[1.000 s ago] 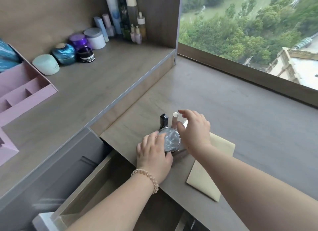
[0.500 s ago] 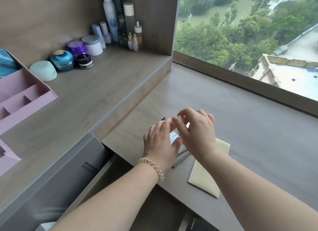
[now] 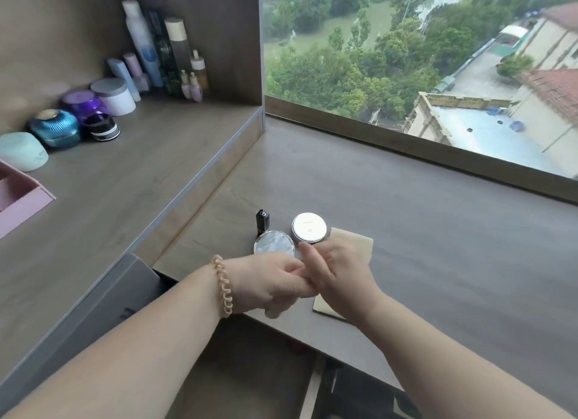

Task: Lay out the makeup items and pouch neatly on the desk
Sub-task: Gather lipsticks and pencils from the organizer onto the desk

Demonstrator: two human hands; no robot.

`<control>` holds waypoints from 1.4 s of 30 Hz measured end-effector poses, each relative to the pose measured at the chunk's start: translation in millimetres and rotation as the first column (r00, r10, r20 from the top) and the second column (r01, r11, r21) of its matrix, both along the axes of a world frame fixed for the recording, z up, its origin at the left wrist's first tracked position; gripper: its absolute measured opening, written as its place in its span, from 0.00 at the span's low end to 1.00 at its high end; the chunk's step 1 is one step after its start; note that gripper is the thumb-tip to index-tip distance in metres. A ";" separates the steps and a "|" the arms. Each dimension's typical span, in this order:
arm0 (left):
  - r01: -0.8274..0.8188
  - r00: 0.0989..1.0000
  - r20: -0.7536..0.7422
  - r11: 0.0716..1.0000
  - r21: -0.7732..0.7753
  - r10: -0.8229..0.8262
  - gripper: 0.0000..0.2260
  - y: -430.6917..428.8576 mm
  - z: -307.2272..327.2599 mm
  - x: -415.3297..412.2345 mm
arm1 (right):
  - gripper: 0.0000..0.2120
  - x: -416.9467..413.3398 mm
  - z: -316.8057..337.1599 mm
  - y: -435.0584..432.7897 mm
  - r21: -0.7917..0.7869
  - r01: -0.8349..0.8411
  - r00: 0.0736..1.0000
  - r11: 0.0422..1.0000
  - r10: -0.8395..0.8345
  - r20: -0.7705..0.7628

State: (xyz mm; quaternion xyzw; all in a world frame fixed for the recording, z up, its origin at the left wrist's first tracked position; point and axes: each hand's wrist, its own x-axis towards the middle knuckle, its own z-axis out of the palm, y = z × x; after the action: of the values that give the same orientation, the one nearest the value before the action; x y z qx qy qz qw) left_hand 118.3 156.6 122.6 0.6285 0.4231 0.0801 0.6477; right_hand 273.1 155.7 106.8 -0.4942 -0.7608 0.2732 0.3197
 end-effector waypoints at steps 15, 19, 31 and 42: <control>-0.052 0.959 -0.259 0.967 0.249 0.118 0.07 6.5 -12.6 47.6 | 0.17 65.0 13.0 3.7 -0.561 0.081 0.996 0.824 -0.056 0.062; 0.010 0.956 -0.287 0.968 0.251 0.065 0.08 9.5 -9.3 66.1 | 0.21 81.5 9.7 10.8 -0.642 0.083 0.979 0.763 0.059 0.196; -0.193 0.952 -0.212 0.971 0.137 0.219 0.12 16.8 -26.5 134.8 | 0.11 159.5 -10.3 27.9 -0.712 -0.081 0.992 0.697 -0.012 -0.125; -0.444 0.896 -0.087 0.880 -0.167 0.436 0.16 9.2 -37.6 136.7 | 0.05 186.7 -14.1 55.4 -0.465 -0.171 0.959 0.869 0.256 0.126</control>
State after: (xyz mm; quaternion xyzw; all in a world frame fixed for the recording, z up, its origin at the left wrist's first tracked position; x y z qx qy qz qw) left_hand 254.9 165.8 84.9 0.4556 0.5752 0.1714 0.6574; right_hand 459.7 211.0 92.8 -0.4902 -0.7533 0.4284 0.0934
